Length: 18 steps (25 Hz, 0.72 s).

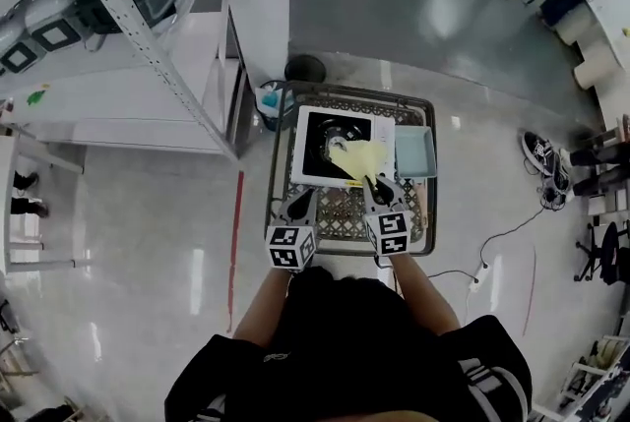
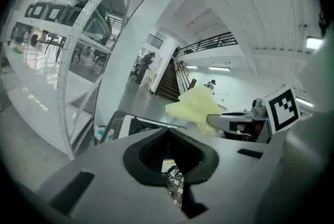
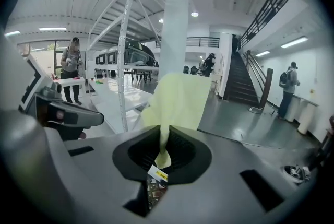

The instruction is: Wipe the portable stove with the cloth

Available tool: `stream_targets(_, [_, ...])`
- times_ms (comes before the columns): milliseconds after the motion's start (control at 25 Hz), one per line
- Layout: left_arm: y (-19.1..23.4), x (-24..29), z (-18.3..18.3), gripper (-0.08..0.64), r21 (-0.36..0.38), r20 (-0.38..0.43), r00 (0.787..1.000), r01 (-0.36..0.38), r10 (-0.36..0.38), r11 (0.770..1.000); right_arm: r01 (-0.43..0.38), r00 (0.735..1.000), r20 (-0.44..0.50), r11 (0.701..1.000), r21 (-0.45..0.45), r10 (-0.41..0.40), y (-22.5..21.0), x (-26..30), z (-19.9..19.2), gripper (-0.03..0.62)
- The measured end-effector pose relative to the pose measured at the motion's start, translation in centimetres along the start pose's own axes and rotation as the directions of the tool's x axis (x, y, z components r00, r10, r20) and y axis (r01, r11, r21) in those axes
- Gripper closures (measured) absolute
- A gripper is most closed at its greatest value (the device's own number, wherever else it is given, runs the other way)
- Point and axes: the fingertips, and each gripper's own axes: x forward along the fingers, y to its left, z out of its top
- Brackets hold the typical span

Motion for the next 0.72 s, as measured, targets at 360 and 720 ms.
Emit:
stream_targets(360, [-6.8, -2.5, 0.8, 0.541, 0.035, 0.092, 0.995, -0.032, 0.029, 0.999, 0.025, 0.995, 0.101, 1.0, 0.013, -0.027, -2.7, -7.2, -0.8, 0.567])
stream_targets(720, [-15.6, -6.1, -0.2, 0.542, 0.109, 0.144, 0.989, -0.044, 0.028, 0.993, 0.081, 0.977, 0.19, 0.993, 0.088, -0.097, -5.5, -17.4, -2.6, 0.567])
